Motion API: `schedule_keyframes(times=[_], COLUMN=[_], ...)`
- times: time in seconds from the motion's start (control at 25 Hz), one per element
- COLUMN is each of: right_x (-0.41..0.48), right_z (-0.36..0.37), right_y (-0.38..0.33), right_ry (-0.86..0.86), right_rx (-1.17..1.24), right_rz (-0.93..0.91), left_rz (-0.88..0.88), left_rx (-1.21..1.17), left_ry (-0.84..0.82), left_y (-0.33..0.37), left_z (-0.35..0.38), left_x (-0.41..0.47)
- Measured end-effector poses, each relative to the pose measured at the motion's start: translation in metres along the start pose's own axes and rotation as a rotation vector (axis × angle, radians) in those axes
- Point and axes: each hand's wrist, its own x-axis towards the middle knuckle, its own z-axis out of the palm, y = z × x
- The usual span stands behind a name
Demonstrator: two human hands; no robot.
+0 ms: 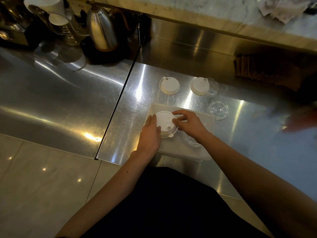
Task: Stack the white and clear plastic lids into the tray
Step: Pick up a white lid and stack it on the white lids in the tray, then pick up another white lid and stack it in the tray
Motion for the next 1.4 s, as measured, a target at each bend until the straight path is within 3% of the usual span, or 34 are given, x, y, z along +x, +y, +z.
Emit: schedule_keyframes(times=[0.64, 1.08, 1.4], right_x=[0.000, 0.025, 0.067], right_z=[-0.007, -0.023, -0.046], right_y=[0.000, -0.023, -0.036], right_ry=[0.140, 0.253, 0.244], right_rx=[-0.125, -0.118, -0.168], right_rz=[-0.121, -0.201, -0.183], left_rz=[0.094, 0.181, 0.147], left_rx=[-0.122, -0.046, -0.016], left_ry=[0.210, 0.234, 0.133], left_y=[-0.004, 0.014, 0.029], left_z=[-0.015, -0.034, -0.038], left_x=[0.005, 0.060, 0.120])
